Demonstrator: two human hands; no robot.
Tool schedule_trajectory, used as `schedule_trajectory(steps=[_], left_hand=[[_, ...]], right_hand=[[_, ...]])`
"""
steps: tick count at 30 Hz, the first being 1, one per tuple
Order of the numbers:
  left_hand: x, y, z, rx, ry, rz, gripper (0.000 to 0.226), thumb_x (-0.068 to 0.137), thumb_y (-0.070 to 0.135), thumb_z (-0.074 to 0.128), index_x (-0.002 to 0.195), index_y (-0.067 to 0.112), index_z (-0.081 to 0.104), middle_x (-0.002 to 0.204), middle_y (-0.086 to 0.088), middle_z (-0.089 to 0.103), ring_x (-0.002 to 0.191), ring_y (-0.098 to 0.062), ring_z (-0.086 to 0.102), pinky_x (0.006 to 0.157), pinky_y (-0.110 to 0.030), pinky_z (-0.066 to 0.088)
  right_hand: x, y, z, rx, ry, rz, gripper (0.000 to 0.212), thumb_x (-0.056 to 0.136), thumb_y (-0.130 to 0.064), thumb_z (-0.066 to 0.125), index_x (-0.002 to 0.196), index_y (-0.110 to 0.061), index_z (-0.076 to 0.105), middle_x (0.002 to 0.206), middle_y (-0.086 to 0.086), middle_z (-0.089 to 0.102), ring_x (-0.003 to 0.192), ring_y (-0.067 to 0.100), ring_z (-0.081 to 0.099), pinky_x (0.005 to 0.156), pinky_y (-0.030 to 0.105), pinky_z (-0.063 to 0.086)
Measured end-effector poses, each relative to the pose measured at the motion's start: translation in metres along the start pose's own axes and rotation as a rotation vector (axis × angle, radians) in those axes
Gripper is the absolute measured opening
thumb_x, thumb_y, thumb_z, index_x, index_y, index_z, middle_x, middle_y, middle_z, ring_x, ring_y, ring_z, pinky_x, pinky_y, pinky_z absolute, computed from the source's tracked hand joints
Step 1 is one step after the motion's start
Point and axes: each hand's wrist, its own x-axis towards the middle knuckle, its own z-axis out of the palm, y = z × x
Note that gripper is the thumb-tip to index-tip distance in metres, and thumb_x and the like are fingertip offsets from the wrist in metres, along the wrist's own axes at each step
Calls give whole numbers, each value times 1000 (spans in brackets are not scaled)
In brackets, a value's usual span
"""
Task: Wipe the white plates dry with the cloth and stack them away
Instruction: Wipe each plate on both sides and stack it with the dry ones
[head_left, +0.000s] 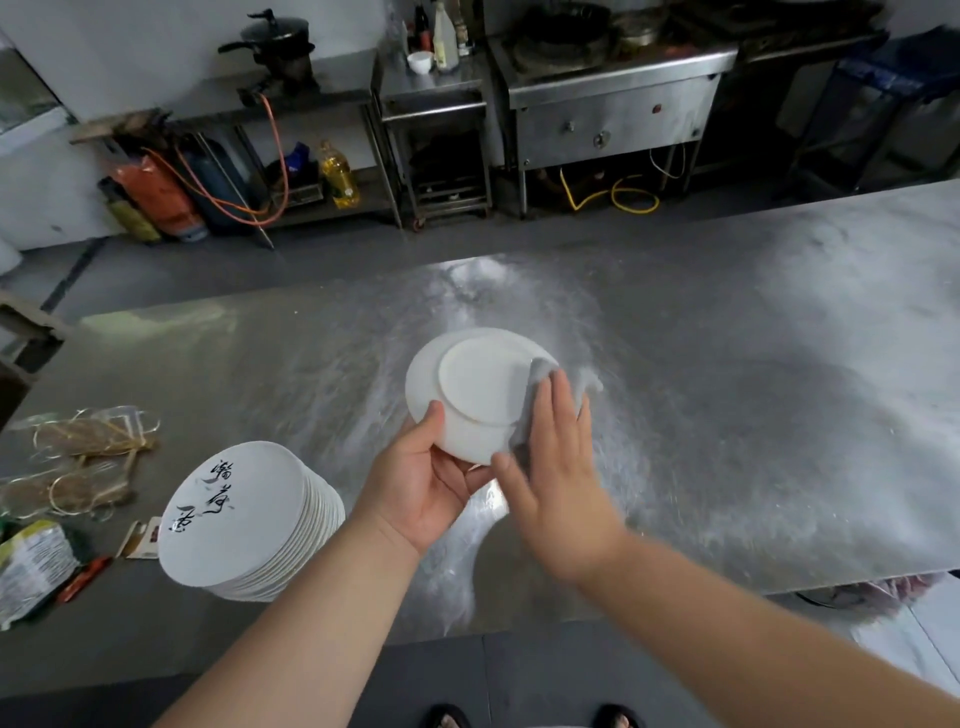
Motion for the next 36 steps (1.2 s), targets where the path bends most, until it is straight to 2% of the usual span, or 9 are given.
schedule_trajectory(steps=[3, 7, 14, 20, 23, 25, 27, 30, 36], left_hand=[[0, -13, -5, -36, 6, -7, 52, 106, 33, 44, 153, 10, 46, 142, -20, 63, 126, -37, 65, 84, -47, 63], [0, -13, -2, -36, -14, 21, 52, 106, 34, 44, 153, 11, 46, 143, -22, 62, 129, -40, 62, 85, -49, 62], [12, -27, 7, -77, 44, -123, 66, 101, 50, 57, 154, 12, 46, 146, -22, 59, 132, -43, 60, 107, -57, 51], [12, -19, 3, -99, 5, -131, 57, 108, 44, 42, 151, 7, 50, 144, -23, 60, 131, -40, 61, 111, -55, 49], [1, -12, 1, -59, -53, -102, 48, 108, 33, 41, 149, 8, 49, 141, -22, 63, 126, -39, 65, 94, -53, 60], [-5, -9, -4, -6, -98, -144, 45, 107, 30, 44, 146, 9, 52, 138, -22, 65, 120, -40, 68, 87, -55, 62], [-6, -7, -13, 68, -124, -196, 46, 102, 29, 50, 144, 14, 54, 134, -18, 69, 113, -37, 72, 79, -54, 64], [0, -9, -26, 206, -123, -291, 31, 106, 27, 50, 133, 18, 62, 117, -12, 76, 94, -29, 77, 62, -47, 64], [28, -33, -32, 520, -98, -455, 27, 108, 29, 53, 126, 16, 67, 105, -8, 79, 87, -24, 77, 66, -41, 62]], right_hand=[[-9, 13, 13, -39, -86, 66, 108, 86, -91, 5, 162, -20, -25, 166, -11, -37, 149, 18, -43, 123, 35, -20], [36, 22, -20, 88, 69, 27, 78, 101, -64, 23, 160, -13, 20, 157, 0, 24, 147, 3, 15, 131, 37, 7], [-23, -22, 15, -393, -191, -42, 92, 96, -71, -2, 158, -7, -27, 164, 15, -39, 143, 31, -51, 125, 52, -20], [-5, 24, 9, -247, -22, -207, 79, 103, -70, 6, 167, -26, 13, 176, -3, -1, 160, 25, -20, 129, 46, -12], [12, 31, -7, -95, 119, -3, 72, 107, -64, 14, 166, -24, 26, 172, -5, 19, 159, 13, 17, 129, 40, 18], [23, 28, -26, 134, 170, 296, 46, 110, -50, 30, 146, -30, 51, 140, -7, 56, 115, -3, 57, 100, 32, 48], [25, 34, -42, 159, 218, 502, 29, 108, -42, 41, 97, -24, 61, 88, -7, 64, 75, 10, 60, 70, 30, 48], [10, 54, -56, -54, 200, 544, 48, 101, -43, 56, 66, -13, 46, 52, -4, 47, 58, 22, 47, 54, 32, 36], [-34, 87, -81, -83, -150, 781, 45, 97, -59, 62, 71, -23, 67, 75, -10, 67, 69, 8, 60, 60, 20, 43]])
